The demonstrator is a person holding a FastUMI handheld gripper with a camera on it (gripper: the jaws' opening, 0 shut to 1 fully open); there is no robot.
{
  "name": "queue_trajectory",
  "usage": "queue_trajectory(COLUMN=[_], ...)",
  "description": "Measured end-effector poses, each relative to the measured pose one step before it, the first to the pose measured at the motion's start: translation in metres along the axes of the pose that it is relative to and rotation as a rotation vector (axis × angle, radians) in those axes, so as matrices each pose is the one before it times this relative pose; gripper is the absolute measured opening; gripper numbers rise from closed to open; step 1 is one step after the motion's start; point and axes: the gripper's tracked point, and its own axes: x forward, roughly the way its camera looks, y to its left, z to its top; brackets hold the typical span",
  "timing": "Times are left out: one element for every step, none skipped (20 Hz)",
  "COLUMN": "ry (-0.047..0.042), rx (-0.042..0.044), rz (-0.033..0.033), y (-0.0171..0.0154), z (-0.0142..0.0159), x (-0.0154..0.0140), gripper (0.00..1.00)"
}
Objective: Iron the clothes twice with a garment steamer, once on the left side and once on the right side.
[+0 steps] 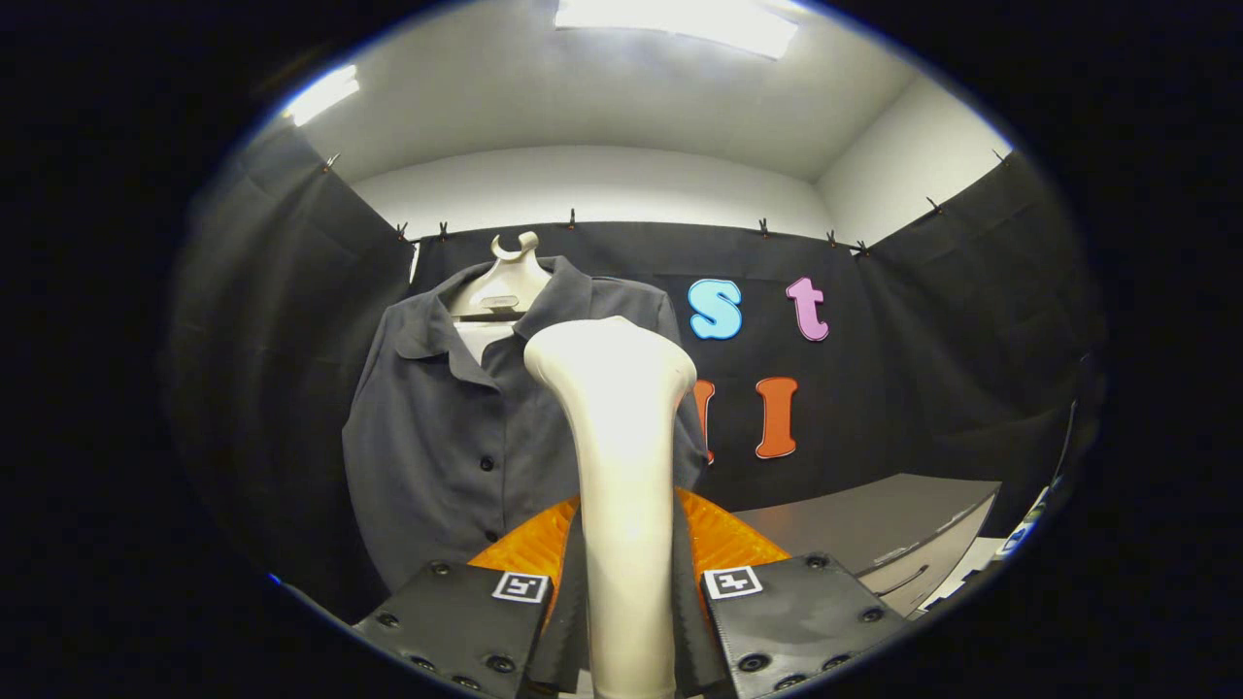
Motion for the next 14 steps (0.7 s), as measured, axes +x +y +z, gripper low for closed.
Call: queue_trajectory(ry=[0.00346,0.00651,0.00891,0.00598,0.00239,0.00104,-0.00184,-0.00076,-0.00026,0.00108,0.00178,0.00407,0.00588,0.00647], rx=[-0.01097,-0.00609,-0.00173,0.00066,0.00187,-0.00305,-0.00592,-0.00482,-0.00244,-0.00189,-0.00158,-0.0023,-0.00201,-0.00253], rz=[-0.00716,-0.00786,-0.00535,-0.00099,-0.00316,-0.008,-0.01311,-0.01093,-0.00685,-0.00669,-0.00779,-0.00434,-0.00055,0.00154], y=[0.00695,0.00452,0.00518,0.00462,0.00339,0.00056,-0.00046,-0.00022,0.00006,0.00015,0.00024,0.00073,0.00157,0.00299], z=[-0.00507,-0.00403,-0.00612,-0.00508,-0.00352,-0.00262,-0.00196,-0.00192,-0.00197,-0.0021,-0.00277,-0.00275,-0.00419,-0.00404], x=[0.00541,0.00432,0.00498,0.00596,0.00571,0.00601,0.00636,0.00637,0.00526,0.00535,0.00495,0.00524,0.00362,0.00398], gripper=[0.44,0.44,0.44,0.44,0.44,0.44,0.44,0.44,0.44,0.44,0.44,0.44,0.44,0.44])
